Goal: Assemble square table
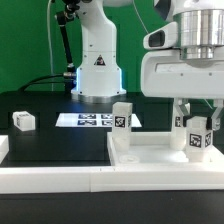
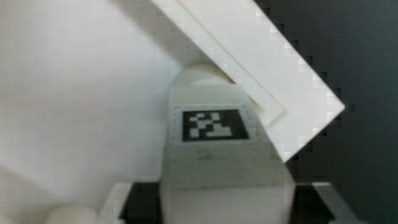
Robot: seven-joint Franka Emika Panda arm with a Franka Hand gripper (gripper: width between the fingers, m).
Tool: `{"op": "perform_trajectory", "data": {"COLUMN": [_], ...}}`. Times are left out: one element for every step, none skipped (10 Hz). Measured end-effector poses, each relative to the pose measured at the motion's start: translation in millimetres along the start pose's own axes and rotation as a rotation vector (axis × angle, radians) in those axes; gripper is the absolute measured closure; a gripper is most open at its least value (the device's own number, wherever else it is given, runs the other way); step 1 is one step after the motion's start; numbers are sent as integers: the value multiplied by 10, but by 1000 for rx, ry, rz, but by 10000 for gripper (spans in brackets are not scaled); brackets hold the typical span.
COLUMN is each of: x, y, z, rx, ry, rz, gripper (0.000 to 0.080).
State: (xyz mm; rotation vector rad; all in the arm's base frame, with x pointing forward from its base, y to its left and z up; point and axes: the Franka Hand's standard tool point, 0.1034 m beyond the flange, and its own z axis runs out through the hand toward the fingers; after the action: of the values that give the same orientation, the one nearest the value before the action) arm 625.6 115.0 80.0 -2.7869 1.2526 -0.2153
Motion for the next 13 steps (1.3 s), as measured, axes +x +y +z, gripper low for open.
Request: {"op": "perform_trajectory", "data": {"x": [-2,-2,4,3,-4,-13,-23,-25,-28,-27,-26,-42,-82], "y": [-1,0,4,9,4,0,-7,-10,-10,-9,-11,-13,-31], "z": [0,0,-2,-4,-6,-5,-5,-7,-9,-9,-9,-4,-4], "rx": [0,1,8,8,4,5,6,4,0,0,2,-4,-17], "ry": [0,-2,-14,-24,-28,-28,-29,-30,-35,-35,-35,-34,-37], "rz": [73,128,246,346,404,460,521,546,620,634,606,581,553], "gripper": [509,509,509,508,508,508,508,506,506,506,504,504,338]}}
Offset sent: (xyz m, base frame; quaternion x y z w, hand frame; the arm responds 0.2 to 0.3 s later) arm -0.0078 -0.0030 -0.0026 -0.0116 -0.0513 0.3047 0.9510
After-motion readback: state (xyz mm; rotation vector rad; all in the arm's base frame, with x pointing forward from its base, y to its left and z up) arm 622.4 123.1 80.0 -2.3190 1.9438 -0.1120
